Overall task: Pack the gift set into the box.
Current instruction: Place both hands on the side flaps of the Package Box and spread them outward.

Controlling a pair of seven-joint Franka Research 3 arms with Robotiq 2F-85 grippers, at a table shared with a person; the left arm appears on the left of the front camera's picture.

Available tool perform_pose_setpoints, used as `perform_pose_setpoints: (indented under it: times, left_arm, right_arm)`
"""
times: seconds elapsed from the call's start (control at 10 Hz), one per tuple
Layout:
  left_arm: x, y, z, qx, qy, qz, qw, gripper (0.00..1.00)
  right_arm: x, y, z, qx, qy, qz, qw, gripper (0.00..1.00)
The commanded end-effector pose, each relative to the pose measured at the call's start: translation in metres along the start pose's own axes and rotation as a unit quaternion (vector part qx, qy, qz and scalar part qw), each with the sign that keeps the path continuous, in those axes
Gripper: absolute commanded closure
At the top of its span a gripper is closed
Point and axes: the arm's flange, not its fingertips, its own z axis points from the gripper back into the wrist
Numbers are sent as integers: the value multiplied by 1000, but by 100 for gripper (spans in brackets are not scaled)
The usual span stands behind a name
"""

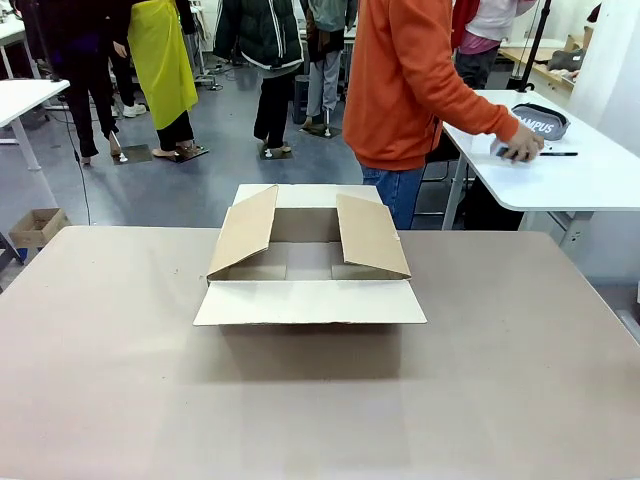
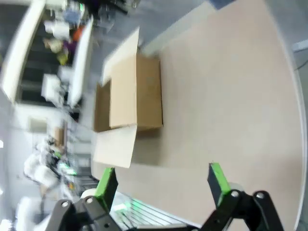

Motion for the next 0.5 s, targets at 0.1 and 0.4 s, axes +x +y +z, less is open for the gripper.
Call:
perform_pose_setpoints:
  times: [0.1, 0.4]
  left_arm:
    - [13, -152, -184, 4, 248, -158, 956, 0]
    - [29, -129, -168, -6, 226, -123, 966, 0]
  right_arm:
    - [-45, 134, -152, -117, 43, 139, 982, 0]
    - [-89, 169, -199, -134, 47, 222, 965, 0]
